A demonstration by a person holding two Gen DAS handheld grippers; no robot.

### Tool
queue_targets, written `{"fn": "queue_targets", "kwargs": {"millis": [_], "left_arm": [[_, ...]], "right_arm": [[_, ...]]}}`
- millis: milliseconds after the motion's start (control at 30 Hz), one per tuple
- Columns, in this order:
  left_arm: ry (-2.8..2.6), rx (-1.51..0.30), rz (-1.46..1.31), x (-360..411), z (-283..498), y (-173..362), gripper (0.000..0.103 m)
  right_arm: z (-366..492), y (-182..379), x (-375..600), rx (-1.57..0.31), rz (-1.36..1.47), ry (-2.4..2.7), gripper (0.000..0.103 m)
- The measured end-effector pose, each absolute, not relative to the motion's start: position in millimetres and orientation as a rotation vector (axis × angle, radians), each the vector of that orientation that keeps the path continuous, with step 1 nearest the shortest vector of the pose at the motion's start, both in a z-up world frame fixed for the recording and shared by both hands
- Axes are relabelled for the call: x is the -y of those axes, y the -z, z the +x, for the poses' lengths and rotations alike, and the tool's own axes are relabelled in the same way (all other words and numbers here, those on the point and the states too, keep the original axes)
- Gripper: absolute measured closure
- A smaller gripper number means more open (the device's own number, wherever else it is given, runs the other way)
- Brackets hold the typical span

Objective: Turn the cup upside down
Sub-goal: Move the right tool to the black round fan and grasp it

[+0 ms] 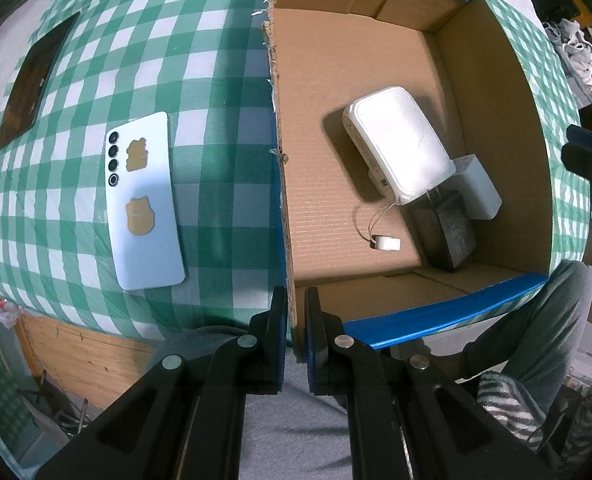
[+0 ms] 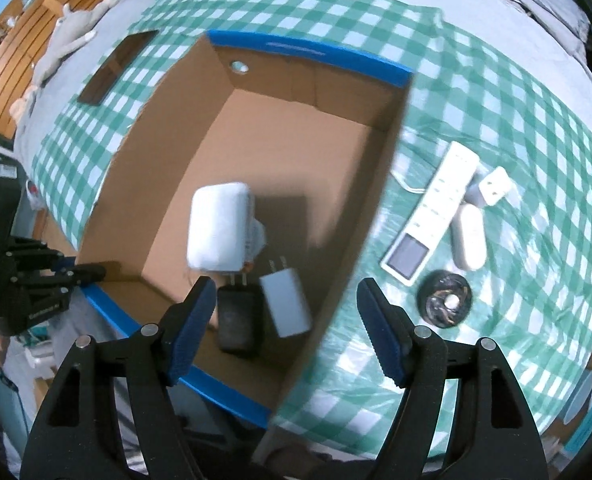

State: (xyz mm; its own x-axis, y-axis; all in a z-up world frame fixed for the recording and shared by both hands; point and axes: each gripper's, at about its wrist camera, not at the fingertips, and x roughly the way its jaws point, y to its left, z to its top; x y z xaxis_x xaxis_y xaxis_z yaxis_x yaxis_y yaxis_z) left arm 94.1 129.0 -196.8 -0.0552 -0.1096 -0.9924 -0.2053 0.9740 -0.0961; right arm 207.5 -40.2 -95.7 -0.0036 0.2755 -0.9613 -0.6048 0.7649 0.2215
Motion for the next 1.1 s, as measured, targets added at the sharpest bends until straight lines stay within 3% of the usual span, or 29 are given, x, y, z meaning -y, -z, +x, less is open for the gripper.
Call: {"fn": "queue_targets", "kwargs": {"millis": [233, 567, 1100], "left_arm": [[-0.078, -1.629, -0.245, -129.0, 94.6, 197.0, 0.097], [-0.079, -1.631, -0.243, -129.6, 94.6, 196.3, 0.096], [-0.084, -1.638, -0.235, -130.5, 95.3, 196.2, 0.097]], "right_arm": [[234.4, 110.5, 80.4, -1.437, -0.263, -0.63, 0.026], [265.2, 172.8, 135.0, -1.542, -0.245, -0.513, 0.023], [277.9, 232.7, 156.3, -1.594, -0.212, -0.464, 0.023]]}}
